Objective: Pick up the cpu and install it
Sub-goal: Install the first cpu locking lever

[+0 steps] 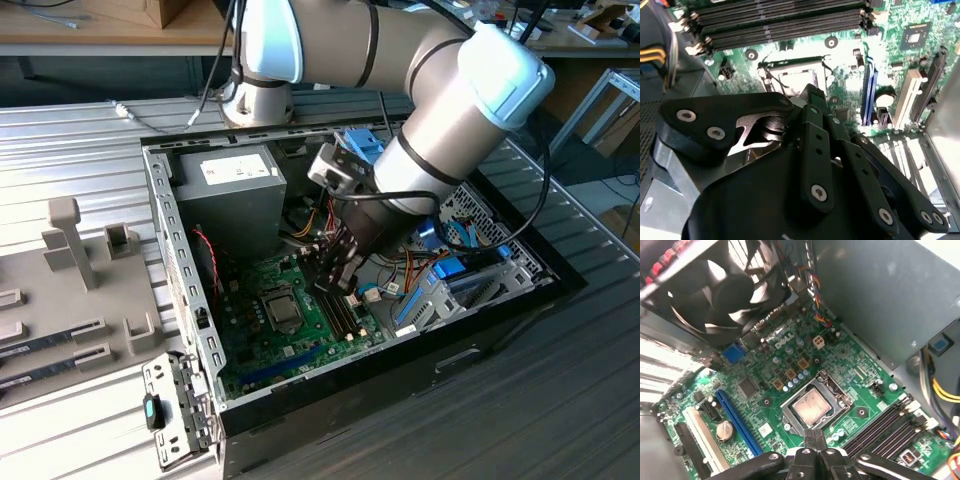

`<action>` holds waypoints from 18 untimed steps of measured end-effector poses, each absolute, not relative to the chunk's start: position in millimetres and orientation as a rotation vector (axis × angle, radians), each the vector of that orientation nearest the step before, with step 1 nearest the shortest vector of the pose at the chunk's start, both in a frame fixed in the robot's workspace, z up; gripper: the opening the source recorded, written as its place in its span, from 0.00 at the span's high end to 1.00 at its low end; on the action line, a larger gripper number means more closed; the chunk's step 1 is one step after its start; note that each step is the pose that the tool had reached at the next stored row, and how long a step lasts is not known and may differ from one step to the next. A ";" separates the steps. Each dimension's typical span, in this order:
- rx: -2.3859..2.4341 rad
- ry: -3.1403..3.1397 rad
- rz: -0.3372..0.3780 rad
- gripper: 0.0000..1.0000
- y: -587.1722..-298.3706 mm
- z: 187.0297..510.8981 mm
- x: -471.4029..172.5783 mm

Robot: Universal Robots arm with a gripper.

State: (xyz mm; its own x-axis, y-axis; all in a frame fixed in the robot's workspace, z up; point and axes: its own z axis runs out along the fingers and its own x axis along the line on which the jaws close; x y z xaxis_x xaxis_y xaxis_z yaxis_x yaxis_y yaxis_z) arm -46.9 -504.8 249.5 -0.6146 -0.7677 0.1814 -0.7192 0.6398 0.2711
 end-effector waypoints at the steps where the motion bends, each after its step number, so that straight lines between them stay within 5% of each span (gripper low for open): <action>1: 1.201 -2.582 -0.251 0.89 -504.8 252.8 -46.9; 18: 1.215 -2.580 -0.324 0.89 -462.6 246.1 -41.1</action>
